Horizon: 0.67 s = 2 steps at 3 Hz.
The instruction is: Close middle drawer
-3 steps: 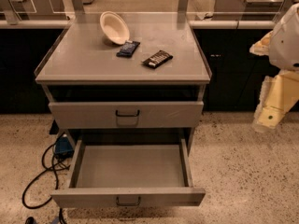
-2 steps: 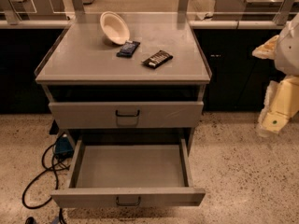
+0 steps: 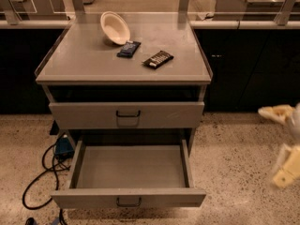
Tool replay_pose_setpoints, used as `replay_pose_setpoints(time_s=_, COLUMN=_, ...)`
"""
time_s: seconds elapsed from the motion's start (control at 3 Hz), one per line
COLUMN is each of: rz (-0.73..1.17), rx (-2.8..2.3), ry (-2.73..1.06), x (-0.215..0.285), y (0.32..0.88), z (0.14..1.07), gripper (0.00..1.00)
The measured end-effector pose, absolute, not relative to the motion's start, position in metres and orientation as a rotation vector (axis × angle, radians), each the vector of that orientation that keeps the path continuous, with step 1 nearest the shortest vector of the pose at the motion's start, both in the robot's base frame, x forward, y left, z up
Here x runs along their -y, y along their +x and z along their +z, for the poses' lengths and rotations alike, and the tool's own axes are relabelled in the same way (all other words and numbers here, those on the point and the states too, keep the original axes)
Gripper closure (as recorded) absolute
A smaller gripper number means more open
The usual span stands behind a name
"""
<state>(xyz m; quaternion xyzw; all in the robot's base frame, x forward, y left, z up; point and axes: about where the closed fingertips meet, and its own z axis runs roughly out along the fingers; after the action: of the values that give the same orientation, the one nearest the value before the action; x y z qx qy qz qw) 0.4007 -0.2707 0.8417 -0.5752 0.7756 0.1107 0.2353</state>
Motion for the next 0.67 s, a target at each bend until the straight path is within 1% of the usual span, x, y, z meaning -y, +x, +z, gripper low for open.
replay_pose_setpoints(time_s=0.33, rz=0.582, rx=-2.057, ry=-1.452, x=0.290, y=0.361, z=0.758, gripper=0.00)
replay_pose_setpoints(time_s=0.67, rz=0.780, rx=-2.011, ry=-1.385, x=0.302, y=0.329, z=0.680, gripper=0.00)
